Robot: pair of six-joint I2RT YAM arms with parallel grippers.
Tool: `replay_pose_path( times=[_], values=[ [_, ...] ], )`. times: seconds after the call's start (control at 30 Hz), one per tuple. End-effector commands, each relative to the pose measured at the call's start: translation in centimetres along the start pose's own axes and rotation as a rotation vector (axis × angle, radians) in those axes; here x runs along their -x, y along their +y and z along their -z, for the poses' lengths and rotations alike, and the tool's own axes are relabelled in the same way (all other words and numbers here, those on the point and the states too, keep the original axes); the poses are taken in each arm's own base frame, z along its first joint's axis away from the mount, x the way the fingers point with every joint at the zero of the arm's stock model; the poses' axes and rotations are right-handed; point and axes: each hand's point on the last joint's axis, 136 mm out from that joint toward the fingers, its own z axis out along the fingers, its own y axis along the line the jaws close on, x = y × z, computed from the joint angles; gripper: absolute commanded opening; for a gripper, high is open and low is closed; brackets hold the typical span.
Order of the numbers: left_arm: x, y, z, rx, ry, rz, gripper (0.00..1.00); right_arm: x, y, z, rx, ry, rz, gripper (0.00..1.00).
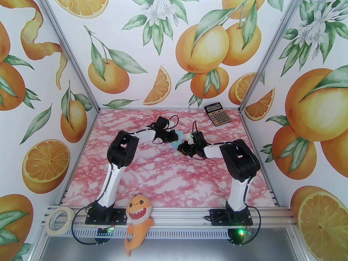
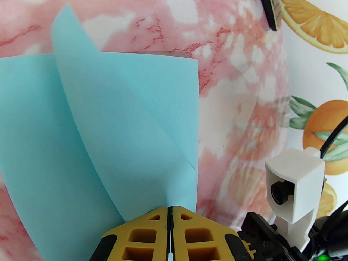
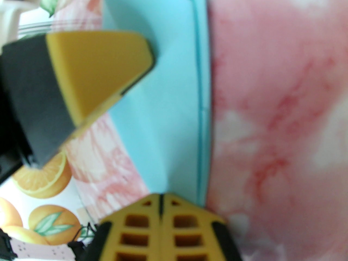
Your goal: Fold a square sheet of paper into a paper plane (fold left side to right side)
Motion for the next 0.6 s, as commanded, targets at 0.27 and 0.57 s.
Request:
replay_pose_path(
  times=[0.27,0.57],
  values=[
    [4.5,4.8,0.2,0.108,-0.085,-0.012,0.1,-5.6,-8.0,-0.4,-0.208,0.116,-0.13,0.0],
    [6.2,4.3,0.2,0.094,-0.094,-0.011,0.1,-5.8,-8.0,-0.4,-0.222,0.122,-0.115,0.0]
  ],
)
